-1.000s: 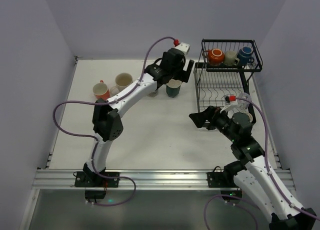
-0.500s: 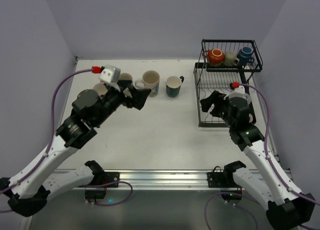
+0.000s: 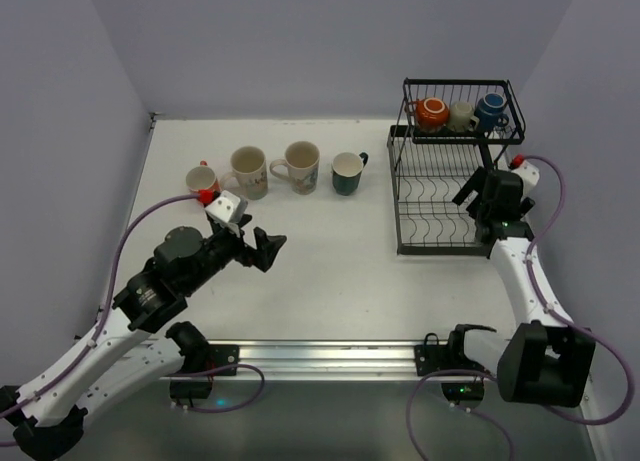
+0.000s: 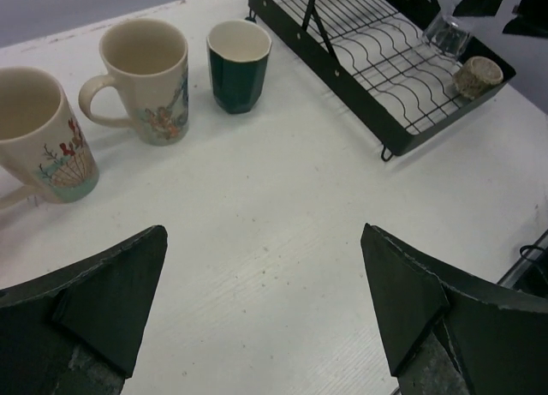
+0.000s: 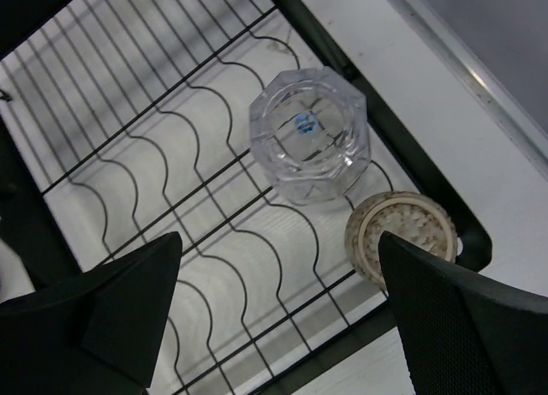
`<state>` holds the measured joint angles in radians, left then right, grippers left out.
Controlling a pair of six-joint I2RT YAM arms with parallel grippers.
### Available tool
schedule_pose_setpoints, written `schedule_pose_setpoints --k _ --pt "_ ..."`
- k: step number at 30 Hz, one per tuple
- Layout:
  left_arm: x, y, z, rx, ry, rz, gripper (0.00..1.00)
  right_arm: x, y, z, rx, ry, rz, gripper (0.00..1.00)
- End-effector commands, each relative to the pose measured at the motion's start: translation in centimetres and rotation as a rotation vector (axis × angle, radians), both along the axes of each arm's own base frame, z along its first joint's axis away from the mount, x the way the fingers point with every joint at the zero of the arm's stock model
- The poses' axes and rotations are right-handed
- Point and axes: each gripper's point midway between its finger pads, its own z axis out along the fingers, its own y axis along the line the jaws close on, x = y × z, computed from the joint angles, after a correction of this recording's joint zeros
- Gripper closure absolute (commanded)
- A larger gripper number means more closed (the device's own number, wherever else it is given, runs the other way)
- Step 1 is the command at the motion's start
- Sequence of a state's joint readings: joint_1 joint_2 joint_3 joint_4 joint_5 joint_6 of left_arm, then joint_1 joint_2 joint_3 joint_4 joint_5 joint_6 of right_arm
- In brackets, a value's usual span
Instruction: Unload the cups from the dish rack
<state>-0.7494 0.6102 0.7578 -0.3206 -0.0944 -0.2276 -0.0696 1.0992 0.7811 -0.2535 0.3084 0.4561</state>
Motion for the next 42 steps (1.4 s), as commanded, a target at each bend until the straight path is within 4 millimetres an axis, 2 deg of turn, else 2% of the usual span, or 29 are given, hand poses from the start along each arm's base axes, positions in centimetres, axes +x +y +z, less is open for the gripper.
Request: schedule_pose_setpoints --k 1,2,4,12,16,22,25,27,28,29,31,35,36,39,40,42 --pt "-0.9 -0.5 0.8 -0.005 -0.056 -0.061 0.0 2.3 -2.6 2.6 -0.053 -0.067 -0.073 0.01" --pt "-0.9 0.0 1.3 -0.012 -0.068 -0.044 0.0 2.8 -2.8 1.5 -0.058 -0.03 -0.078 0.01" --pt "-0.8 0.7 1.4 -0.015 -0.077 -0.004 0.0 3.5 -4.1 1.7 -0.089 -0.012 -0.109 0.01" --pt "-1.6 0.1 1.1 -0.015 -0.074 -0.038 0.0 6.1 -5.3 -1.6 -0.096 0.104 -0.084 0.01" --pt "-1.7 -0.1 1.1 -0.01 -0.075 -0.041 0.0 6.3 -5.5 -2.6 -0.094 0.134 -0.086 0.01" --pt "-1.4 -0.2 0.8 0.001 -0.068 -0.034 0.0 6.7 -5.6 -3.2 -0.094 0.145 -0.092 0.18" --pt "-1.2 -0.2 0.5 0.009 -0.062 -0.032 0.0 6.6 -5.6 -2.8 -0.099 0.122 -0.095 0.29" --pt "-1.1 -0.3 0.5 0.012 -0.058 -0.029 0.0 6.4 -5.6 -2.0 -0.106 0.09 -0.094 0.54" --pt "-1.0 -0.2 0.3 0.017 -0.055 -0.027 0.0 6.3 -5.5 -1.8 -0.106 0.082 -0.094 0.59" --pt "-0.9 -0.2 0.2 0.017 -0.053 -0.024 0.0 6.2 -5.5 -1.0 -0.111 0.056 -0.095 0.6" --pt "-0.8 -0.2 0.1 0.021 -0.05 -0.021 0.0 5.8 -5.3 -0.8 -0.109 0.04 -0.089 0.61" --pt "-0.4 -0.4 -0.3 0.034 -0.035 -0.022 0.0 5.3 -3.4 1.5 -0.076 -0.077 -0.02 0.63" --pt "-0.3 -0.4 -0.4 0.036 -0.031 -0.018 0.0 4.6 -3.0 2.4 -0.071 -0.108 -0.011 0.63" --pt "0.1 -0.6 -0.5 0.037 -0.019 -0.018 0.0 4.0 -0.7 3.5 -0.032 -0.167 0.047 0.63" --pt "0.3 -0.8 -0.5 0.03 -0.008 -0.018 0.0 3.6 0.6 4.8 -0.025 -0.21 0.081 0.63" --pt "0.1 -1.5 -0.2 0.012 0.001 -0.046 0.0 2.8 2.7 5.1 0.009 -0.231 0.132 0.63"
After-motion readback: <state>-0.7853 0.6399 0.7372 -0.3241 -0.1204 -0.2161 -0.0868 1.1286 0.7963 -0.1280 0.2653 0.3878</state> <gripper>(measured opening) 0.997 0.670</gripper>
